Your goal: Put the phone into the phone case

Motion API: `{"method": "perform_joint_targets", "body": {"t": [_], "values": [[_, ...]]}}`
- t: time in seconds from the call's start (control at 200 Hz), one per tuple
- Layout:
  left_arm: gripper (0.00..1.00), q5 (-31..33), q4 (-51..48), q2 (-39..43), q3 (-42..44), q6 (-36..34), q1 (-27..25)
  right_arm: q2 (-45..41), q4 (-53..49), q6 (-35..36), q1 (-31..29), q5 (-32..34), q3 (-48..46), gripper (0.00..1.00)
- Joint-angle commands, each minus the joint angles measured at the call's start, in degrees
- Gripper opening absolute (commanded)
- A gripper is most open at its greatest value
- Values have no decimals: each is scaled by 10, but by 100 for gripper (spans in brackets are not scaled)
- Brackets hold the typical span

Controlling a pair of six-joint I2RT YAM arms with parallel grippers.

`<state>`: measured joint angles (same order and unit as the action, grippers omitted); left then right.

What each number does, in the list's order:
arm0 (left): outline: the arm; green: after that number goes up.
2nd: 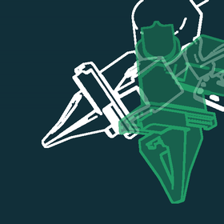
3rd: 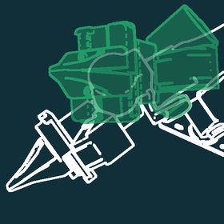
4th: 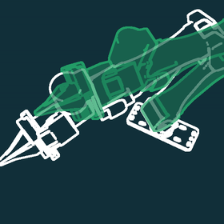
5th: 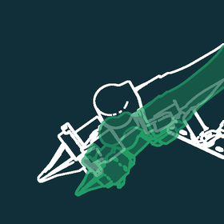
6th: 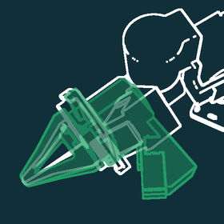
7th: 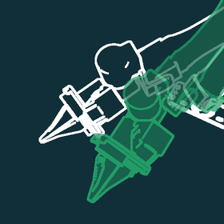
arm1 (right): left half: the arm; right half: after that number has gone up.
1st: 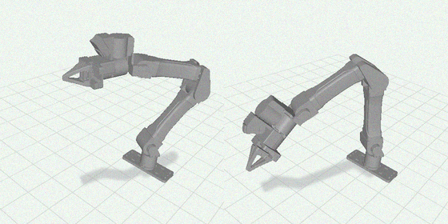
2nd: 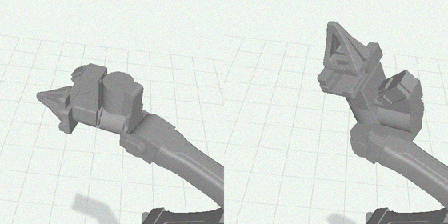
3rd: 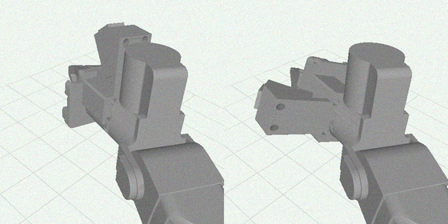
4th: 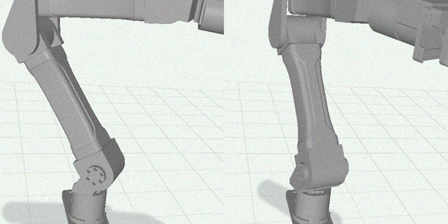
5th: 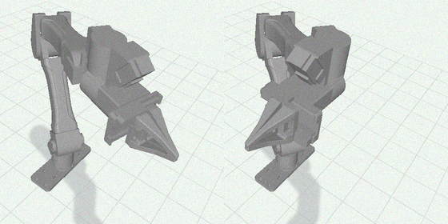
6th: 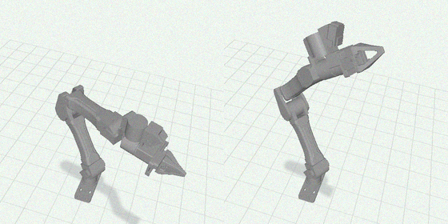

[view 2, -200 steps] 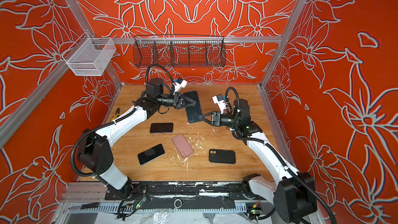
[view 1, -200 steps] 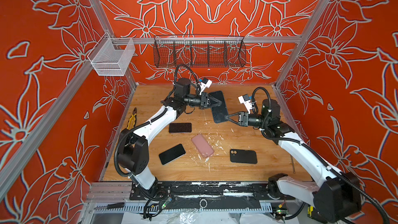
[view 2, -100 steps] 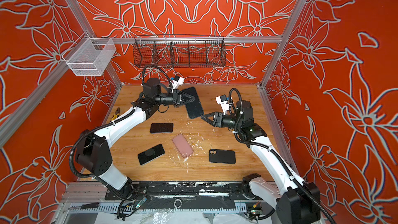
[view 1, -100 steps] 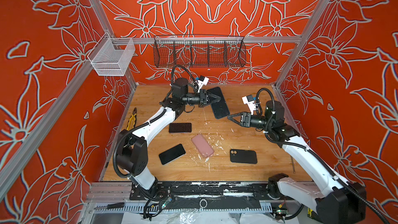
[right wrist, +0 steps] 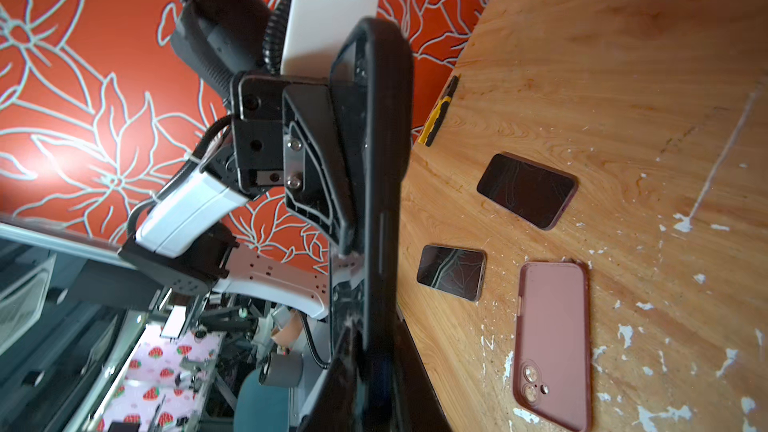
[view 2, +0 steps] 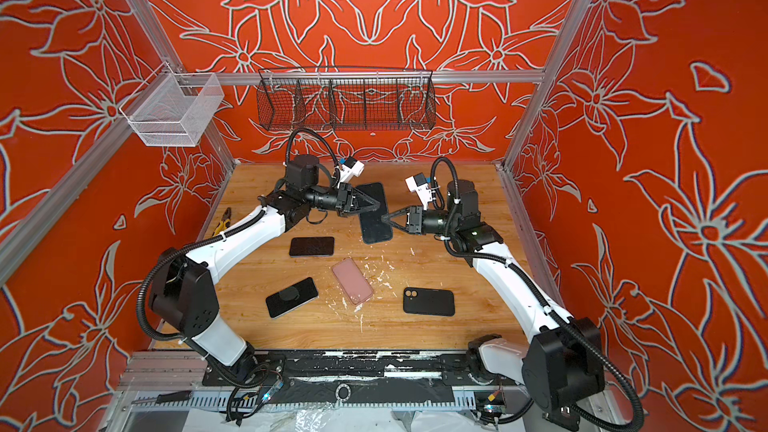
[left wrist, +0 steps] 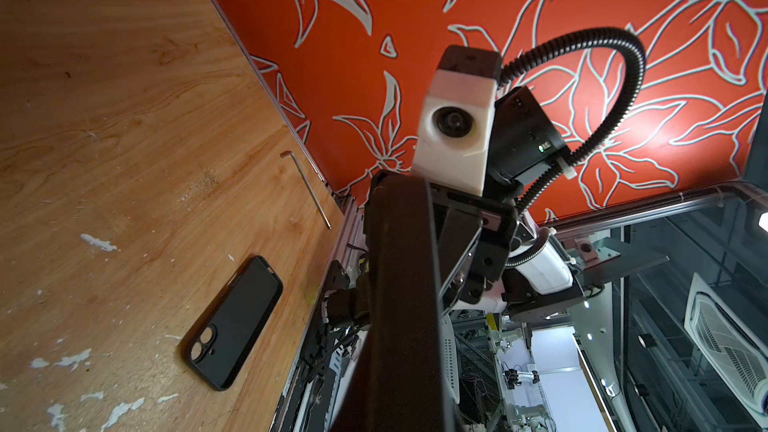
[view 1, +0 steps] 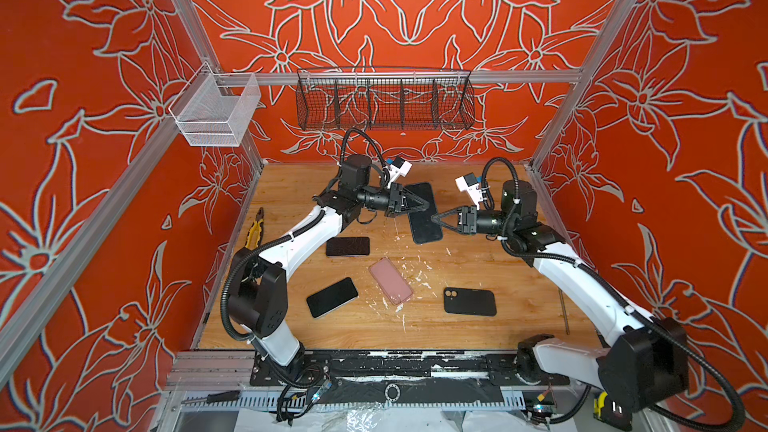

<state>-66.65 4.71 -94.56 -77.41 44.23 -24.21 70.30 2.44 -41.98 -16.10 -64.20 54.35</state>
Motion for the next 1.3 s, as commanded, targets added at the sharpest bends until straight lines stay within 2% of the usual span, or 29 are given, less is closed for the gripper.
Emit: {"method": "perform_joint_targets", "body": {"t": [0.0, 0.04, 0.085, 0.255, 0.33, 0.46, 0.55, 0.57, 0.666, 0.686, 0.766, 0.851, 1.016, 1.176, 1.291], "values": [[1, -8, -8, 16, -30, -16, -4, 8, 52, -21, -3, 4, 12, 3], [5, -4, -8, 12, -33, -13, -4, 9, 58, -26, -3, 9, 8, 1], [19, 2, -7, 9, -36, -10, -2, 11, 61, -28, -3, 16, 5, 0], [54, 42, 29, 13, -20, 19, 14, 22, 82, -45, 1, 44, -3, 0], [61, 58, 65, 17, -3, 48, 24, 28, 109, -66, 8, 62, -10, 0], [65, 104, 102, 33, 35, 77, 44, 36, 130, -81, 25, 96, -24, 0], [68, 177, 38, 66, 59, 46, 57, 49, 113, -71, 39, 115, -26, 0], [74, 196, 19, 75, 64, 35, 59, 53, 106, -66, 42, 120, -25, 0], [84, 307, -97, 120, 70, -40, 64, 73, 37, -9, 49, 154, -13, 0], [85, 322, -115, 129, 70, -54, 64, 79, 15, 10, 49, 165, -8, 0], [100, 377, -164, 168, 81, -99, 64, 106, -50, 73, 49, 202, 8, 0], [97, 411, -190, 208, 100, -135, 64, 147, -82, 114, 49, 223, 21, 0], [97, 445, -238, 258, 118, -189, 72, 239, -128, 163, 50, 223, 75, 0], [97, 447, -242, 283, 137, -202, 84, 300, -134, 162, 58, 226, 104, 0], [97, 439, -242, 284, 138, -208, 85, 335, -139, 159, 64, 205, 121, 0]]}}
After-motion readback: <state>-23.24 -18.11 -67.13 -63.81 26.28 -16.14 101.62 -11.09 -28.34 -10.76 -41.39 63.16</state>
